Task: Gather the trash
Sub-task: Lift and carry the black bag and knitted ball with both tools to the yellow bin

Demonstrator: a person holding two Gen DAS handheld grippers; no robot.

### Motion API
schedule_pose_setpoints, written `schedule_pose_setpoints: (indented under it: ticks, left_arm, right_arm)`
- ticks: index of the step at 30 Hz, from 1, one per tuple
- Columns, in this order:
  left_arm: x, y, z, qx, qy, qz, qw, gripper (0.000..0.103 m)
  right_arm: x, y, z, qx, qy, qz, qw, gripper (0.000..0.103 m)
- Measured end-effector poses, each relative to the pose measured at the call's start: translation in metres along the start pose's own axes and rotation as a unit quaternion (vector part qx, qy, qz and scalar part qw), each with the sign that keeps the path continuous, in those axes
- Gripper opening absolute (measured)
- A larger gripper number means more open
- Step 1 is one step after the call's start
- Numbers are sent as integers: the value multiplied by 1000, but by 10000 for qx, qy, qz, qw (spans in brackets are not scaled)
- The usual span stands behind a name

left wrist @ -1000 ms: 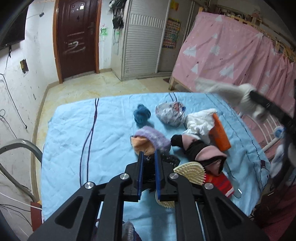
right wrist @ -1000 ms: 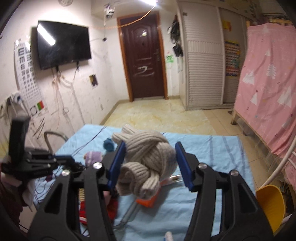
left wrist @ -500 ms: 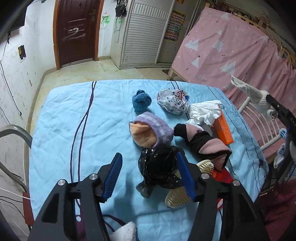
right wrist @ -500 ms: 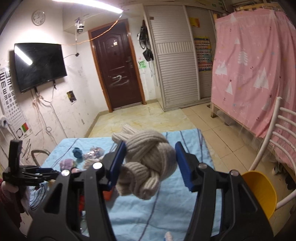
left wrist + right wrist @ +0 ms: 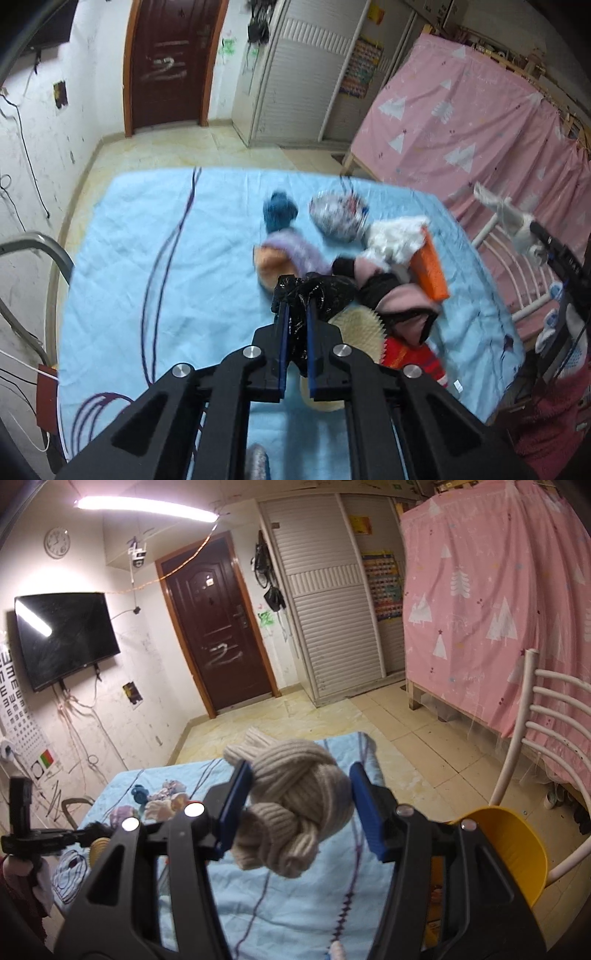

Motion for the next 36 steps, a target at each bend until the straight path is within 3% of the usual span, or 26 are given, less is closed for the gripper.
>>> schedule_pose_setpoints:
  ticks: [9,20,26,29,36]
  left_arm:
    - [29,-42,58,-449,21,442,9980,0]
    - [9,-65,231,-1392,846,557,9851,0]
    - [-15,-60,316,-1727,1225,431,9764,0]
    - [-30,-53,357,-1887,1385,327,9717,0]
    - [-72,-26,446,-2248,1614,30,9609,0]
  right_arm:
    - [23,4,57,-484,175,236,9984,54]
    - [51,16,138,-824,682,311,9938,54]
    - [52,26,176,-954,946,210,9907,55]
    - [50,31,190,-1093,991,202,9888,65]
    - [73,26,220,-1437,1282,533,9798,66]
Point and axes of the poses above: each gripper's, at about its wrist camera, not at the fingertips, and x roughly against the way its jaws point, z to its right, y to its underside, the point moved 8 cm from there along -x, roughly the way its jaws point, and after that the axes turned 4 degrees about -y, right-handed, at the moved point
